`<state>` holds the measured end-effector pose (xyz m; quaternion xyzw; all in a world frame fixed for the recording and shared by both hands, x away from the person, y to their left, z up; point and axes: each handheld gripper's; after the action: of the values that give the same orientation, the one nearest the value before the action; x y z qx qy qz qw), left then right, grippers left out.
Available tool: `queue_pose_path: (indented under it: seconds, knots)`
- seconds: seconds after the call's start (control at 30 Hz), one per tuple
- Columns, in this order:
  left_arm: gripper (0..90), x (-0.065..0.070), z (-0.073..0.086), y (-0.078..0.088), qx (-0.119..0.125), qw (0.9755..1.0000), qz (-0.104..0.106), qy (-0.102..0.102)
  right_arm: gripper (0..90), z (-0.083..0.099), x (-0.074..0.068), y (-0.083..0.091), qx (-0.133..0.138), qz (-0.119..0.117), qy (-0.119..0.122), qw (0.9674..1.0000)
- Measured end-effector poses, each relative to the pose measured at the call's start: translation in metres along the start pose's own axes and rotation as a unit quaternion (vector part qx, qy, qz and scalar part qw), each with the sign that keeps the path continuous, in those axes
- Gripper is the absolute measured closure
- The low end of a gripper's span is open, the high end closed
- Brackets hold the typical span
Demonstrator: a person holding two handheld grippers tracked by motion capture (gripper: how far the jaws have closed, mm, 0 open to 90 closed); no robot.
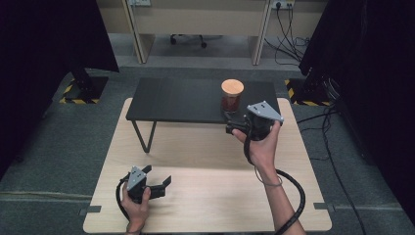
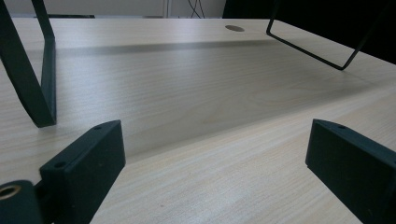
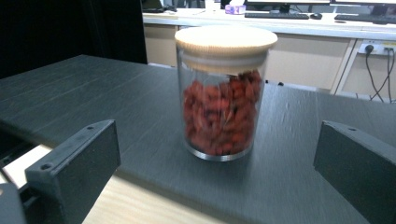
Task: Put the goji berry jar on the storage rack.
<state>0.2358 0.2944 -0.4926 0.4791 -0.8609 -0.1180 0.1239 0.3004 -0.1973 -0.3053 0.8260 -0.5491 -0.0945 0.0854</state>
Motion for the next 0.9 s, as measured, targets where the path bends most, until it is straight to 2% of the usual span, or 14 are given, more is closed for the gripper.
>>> queue_pose_path:
  seconds: [0.33, 0.77, 0.9]
  knots:
    - [4.1, 0.001, 0.0, 0.0, -0.001, 1.0, -0.001, -0.002, 0.6, 0.022, 0.005, 0.03, 0.01, -0.016, 0.008, 0.9998]
    - [4.1, 0.001, 0.0, 0.0, -0.002, 1.0, -0.001, -0.004, 0.7, 0.038, 0.004, 0.045, 0.015, -0.017, 0.012, 0.9997]
    - [4.1, 0.001, -0.001, 0.0, -0.003, 1.0, 0.0, -0.005, 0.6, 0.049, 0.006, 0.054, 0.016, -0.022, 0.013, 0.9995]
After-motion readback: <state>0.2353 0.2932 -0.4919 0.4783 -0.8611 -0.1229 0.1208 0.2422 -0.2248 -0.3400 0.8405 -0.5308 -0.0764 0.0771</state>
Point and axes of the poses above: each handheld gripper's, and its own axes: y roughly backward along the jaws, z roughly out of its underside, x roughly to its right, and after that the axes turned 3 degrees about -y, right-handed
